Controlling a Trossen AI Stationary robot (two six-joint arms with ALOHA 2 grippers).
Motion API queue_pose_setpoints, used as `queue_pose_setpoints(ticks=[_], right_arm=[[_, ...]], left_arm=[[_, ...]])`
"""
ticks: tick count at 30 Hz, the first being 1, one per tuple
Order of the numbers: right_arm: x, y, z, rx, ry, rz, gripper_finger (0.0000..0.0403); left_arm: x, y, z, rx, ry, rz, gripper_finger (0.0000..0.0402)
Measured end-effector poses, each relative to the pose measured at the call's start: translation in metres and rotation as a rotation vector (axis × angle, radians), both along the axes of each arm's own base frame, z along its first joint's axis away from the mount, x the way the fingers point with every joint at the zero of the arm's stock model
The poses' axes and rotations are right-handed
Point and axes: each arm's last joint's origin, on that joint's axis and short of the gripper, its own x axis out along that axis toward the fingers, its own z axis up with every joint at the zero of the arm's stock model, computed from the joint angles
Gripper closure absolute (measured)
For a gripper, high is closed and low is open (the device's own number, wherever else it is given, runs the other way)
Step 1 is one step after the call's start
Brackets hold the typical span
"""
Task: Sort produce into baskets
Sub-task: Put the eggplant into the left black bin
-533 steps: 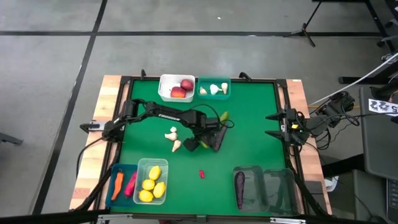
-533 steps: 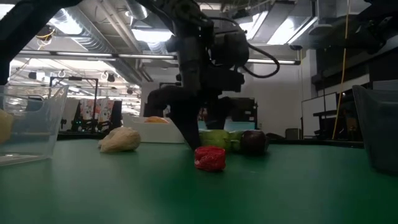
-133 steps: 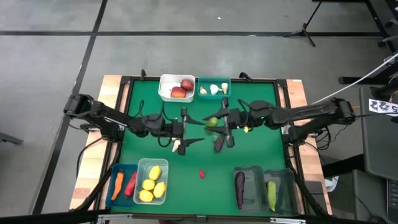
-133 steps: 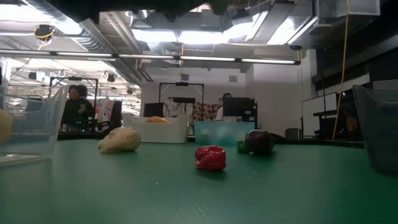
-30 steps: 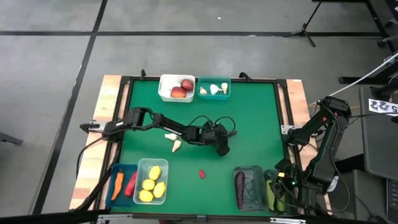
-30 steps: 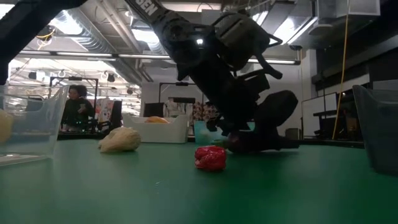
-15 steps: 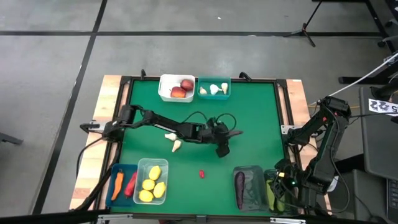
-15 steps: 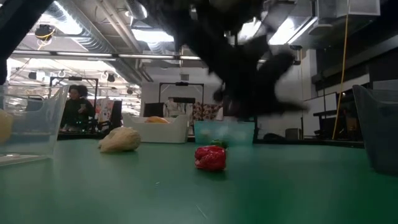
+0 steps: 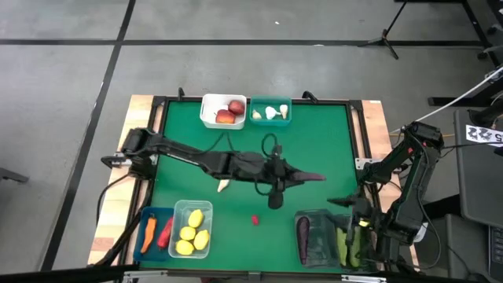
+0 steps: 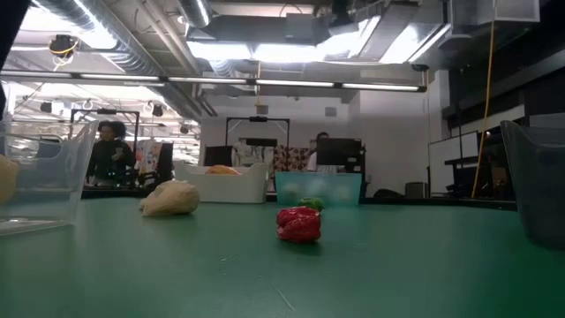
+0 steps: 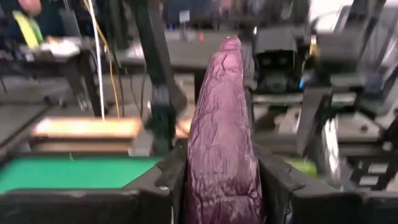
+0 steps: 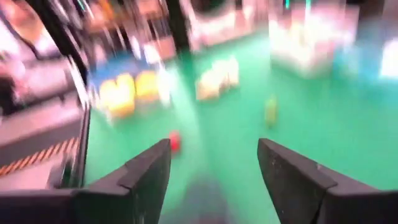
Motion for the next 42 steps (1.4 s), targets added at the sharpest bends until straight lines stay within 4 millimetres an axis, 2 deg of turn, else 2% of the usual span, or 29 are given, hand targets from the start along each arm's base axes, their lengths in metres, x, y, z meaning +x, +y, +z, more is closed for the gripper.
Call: queue_pose_setpoints(ticks=[3,6,10,14,18,21,23,25,31,33,38,40,42], right_arm=[[0.009,-0.005,0.007,-0.238,-0.184,-0.020,0.0162],[0.025,-0.015,0.010,-0.400,-0.220,-0.091,0.0162],[0.048,-0.029,0.016,-0.509,-0.158,-0.185,0.0162],[0.066,-0.036,0.035,-0.538,-0.133,-0.258,0.0162],[0.072,-0.034,0.058,-0.594,-0.106,-0.260,0.0162],[0.074,-0.032,0.076,-0.631,-0.087,-0.248,0.0162],[0.072,-0.029,0.086,-0.651,-0.082,-0.227,0.0162],[0.071,-0.028,0.096,-0.673,-0.072,-0.218,0.0162],[0.061,-0.042,0.112,-0.818,0.012,-0.180,0.0162],[0.054,-0.048,0.131,-0.855,0.029,-0.159,0.0162],[0.015,-0.060,0.199,-0.789,-0.049,-0.041,0.0162],[0.003,-0.064,0.215,-0.758,-0.085,0.009,0.0162],[-0.008,-0.069,0.220,-0.793,-0.087,0.066,0.0162]], left_arm=[[-0.008,0.001,0.022,-0.002,-0.075,-0.020,0.0277],[-0.009,-0.001,0.028,-0.016,-0.127,-0.070,0.0267],[-0.009,-0.004,0.027,-0.021,-0.135,-0.118,0.0257],[-0.010,-0.005,0.029,-0.027,-0.180,-0.140,0.0255],[-0.018,0.003,0.031,-0.033,-0.262,-0.200,0.0260],[-0.035,0.017,0.045,-0.028,-0.303,-0.175,0.0267],[-0.050,0.027,0.053,-0.028,-0.347,-0.158,0.0270],[-0.062,0.032,0.052,-0.025,-0.387,-0.164,0.0270],[-0.099,0.042,0.037,-0.026,-0.521,-0.156,0.0263],[-0.105,0.047,0.031,-0.040,-0.535,-0.144,0.0264],[-0.113,0.055,0.028,-0.109,-0.540,-0.130,0.0267],[-0.114,0.056,0.029,-0.109,-0.543,-0.127,0.0267],[-0.113,0.056,0.028,-0.089,-0.541,-0.125,0.0264]])
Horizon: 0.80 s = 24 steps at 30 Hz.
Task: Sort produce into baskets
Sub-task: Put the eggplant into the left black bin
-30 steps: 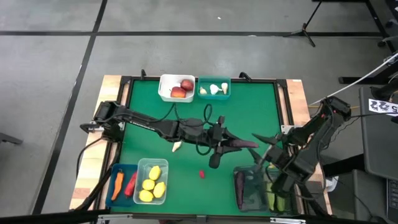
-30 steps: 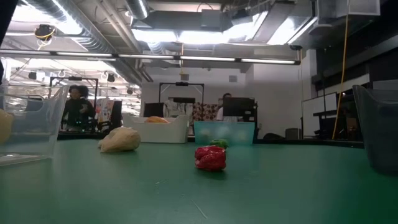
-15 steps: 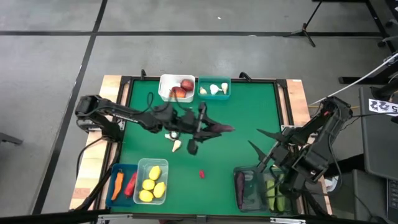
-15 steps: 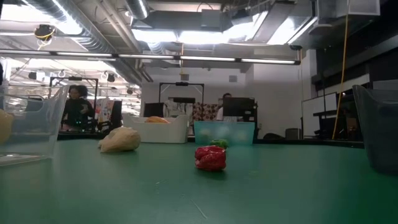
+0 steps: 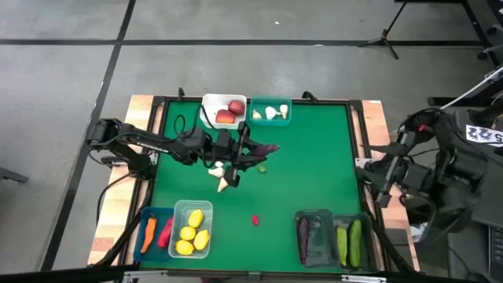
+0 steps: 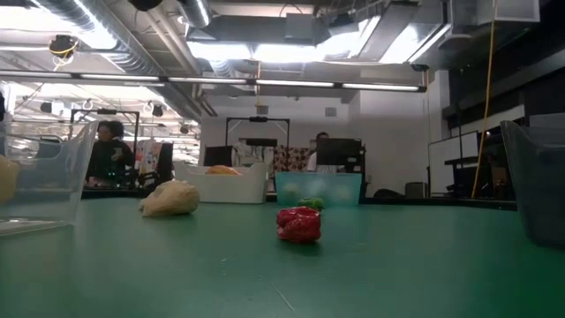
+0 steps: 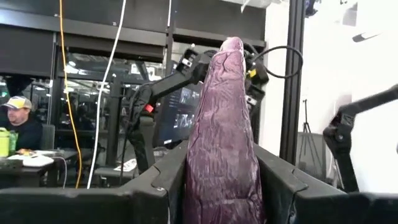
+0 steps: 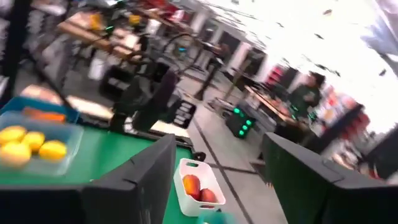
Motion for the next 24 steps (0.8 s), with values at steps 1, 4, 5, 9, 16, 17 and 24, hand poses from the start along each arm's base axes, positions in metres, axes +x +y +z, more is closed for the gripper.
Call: queue_pose_setpoints(ticks=[1,4,5,9,16,17,24], right_arm=[[-0.005,-0.003,0.002,-0.020,0.016,0.027,0.0162],[-0.018,-0.024,0.013,0.120,0.044,0.127,0.0165],[-0.023,-0.032,0.020,0.230,0.032,0.171,0.0169],[-0.025,-0.028,0.030,0.416,0.042,0.460,0.0190],[0.030,0.022,-0.037,-0.003,0.015,0.735,0.0228],[0.041,0.019,-0.048,-0.005,0.004,0.670,0.0231],[0.121,-0.045,-0.119,0.120,-0.192,0.487,0.0230]], left_arm=[[0.000,0.000,0.000,0.006,-0.007,0.002,0.0263],[-0.003,0.000,0.006,-0.011,-0.049,-0.005,0.0260],[-0.005,0.000,0.008,-0.016,-0.052,-0.006,0.0260],[-0.007,0.000,0.011,-0.010,-0.058,-0.004,0.0259],[-0.008,0.000,0.012,-0.007,-0.054,-0.005,0.0258],[-0.008,-0.001,0.011,-0.007,-0.048,-0.006,0.0258],[-0.005,-0.004,0.005,0.008,0.022,-0.013,0.0258]])
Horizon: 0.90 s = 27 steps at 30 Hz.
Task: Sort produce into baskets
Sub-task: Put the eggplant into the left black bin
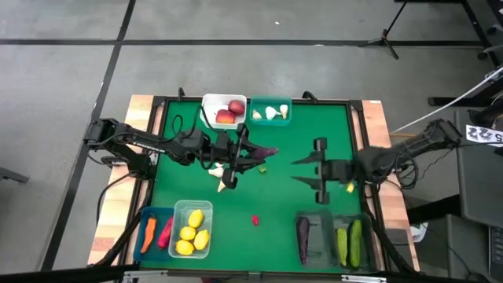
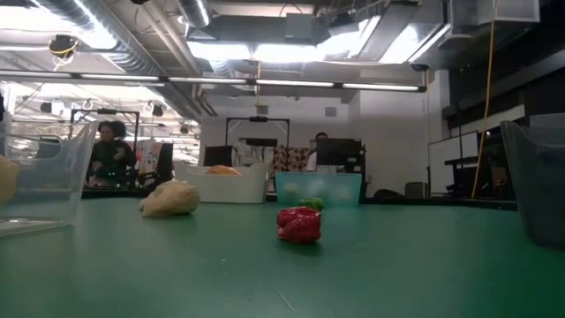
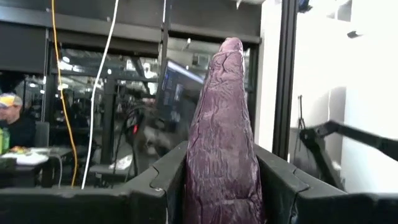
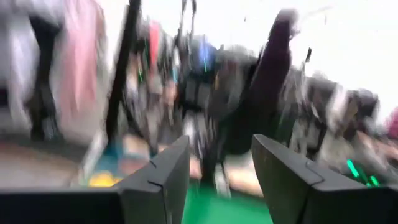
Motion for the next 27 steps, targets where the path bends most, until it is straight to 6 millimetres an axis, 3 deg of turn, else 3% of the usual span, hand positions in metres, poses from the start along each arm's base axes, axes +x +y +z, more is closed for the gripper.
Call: queue_pose_setpoints(ticks=[3,7,10,13,19,23,27], right_arm=[[0.005,-0.024,-0.002,0.051,-0.119,0.027,0.0229],[0.012,-0.040,-0.005,0.061,-0.108,0.077,0.0228],[0.017,-0.037,-0.003,0.043,-0.115,0.103,0.0228],[0.030,-0.032,-0.009,-0.034,-0.077,0.020,0.0216],[0.047,-0.033,0.005,-0.052,-0.093,-0.157,0.0146],[0.056,-0.030,0.009,-0.064,-0.070,-0.149,0.0107],[0.062,-0.028,0.010,-0.068,-0.064,-0.131,0.0093]], left_arm=[[0.001,0.000,-0.003,0.022,0.035,0.006,0.0258],[0.002,-0.001,-0.006,0.042,0.061,0.010,0.0258],[0.002,-0.002,-0.007,0.069,0.063,0.018,0.0258],[0.004,-0.002,-0.009,0.073,0.072,0.018,0.0258],[0.006,-0.002,-0.012,0.109,0.084,0.029,0.0258],[0.006,-0.002,-0.013,0.119,0.086,0.032,0.0258],[0.006,-0.002,-0.014,0.125,0.092,0.034,0.0258]])
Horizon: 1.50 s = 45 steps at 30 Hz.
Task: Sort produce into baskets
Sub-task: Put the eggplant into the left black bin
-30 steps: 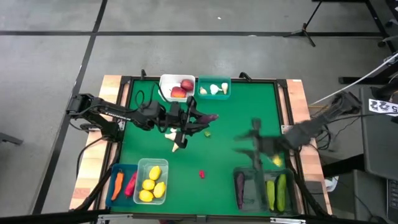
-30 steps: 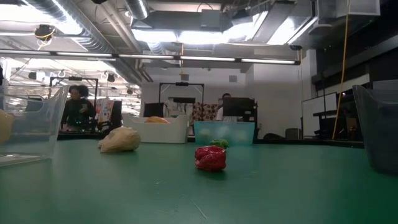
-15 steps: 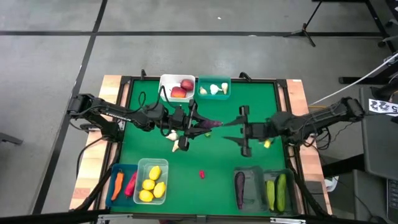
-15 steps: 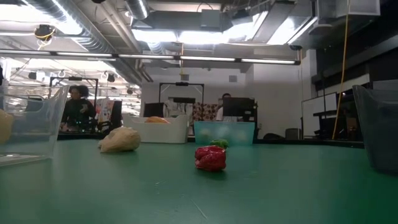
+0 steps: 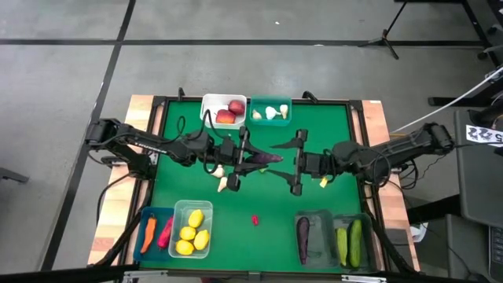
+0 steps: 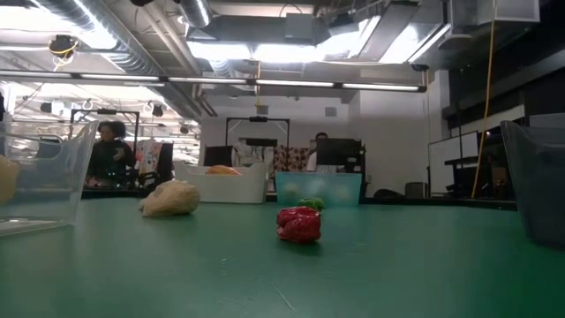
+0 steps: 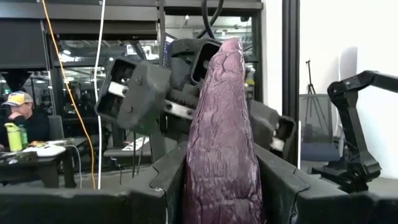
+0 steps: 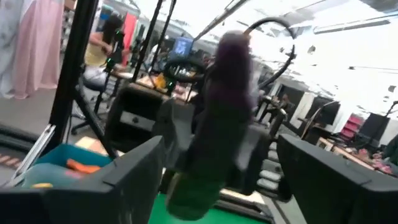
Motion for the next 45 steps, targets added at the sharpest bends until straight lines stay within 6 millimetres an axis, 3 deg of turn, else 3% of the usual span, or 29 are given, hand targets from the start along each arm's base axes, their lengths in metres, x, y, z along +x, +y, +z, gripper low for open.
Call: queue_pose_setpoints(ticks=[9,13,25,34,41,45], right_arm=[[0.003,0.002,0.008,0.011,-0.004,0.056,0.0103],[0.003,0.002,0.008,0.023,-0.003,0.035,0.0130],[0.004,0.002,0.006,0.020,0.027,0.032,0.0344],[0.005,0.002,0.003,0.041,0.054,0.035,0.0339],[0.002,0.001,0.000,0.070,0.107,0.025,0.0339],[-0.013,-0.003,-0.007,0.150,0.270,0.013,0.0342]], left_arm=[[0.008,0.000,-0.012,0.028,0.031,0.011,0.0258],[0.008,0.000,-0.012,0.027,0.026,0.011,0.0258],[0.008,0.000,-0.011,0.033,0.012,0.018,0.0258],[0.009,0.000,-0.017,0.155,0.079,0.057,0.0239],[0.005,0.002,-0.041,0.277,0.354,0.054,0.0168],[-0.002,0.004,-0.048,0.223,0.506,0.066,0.0140]])
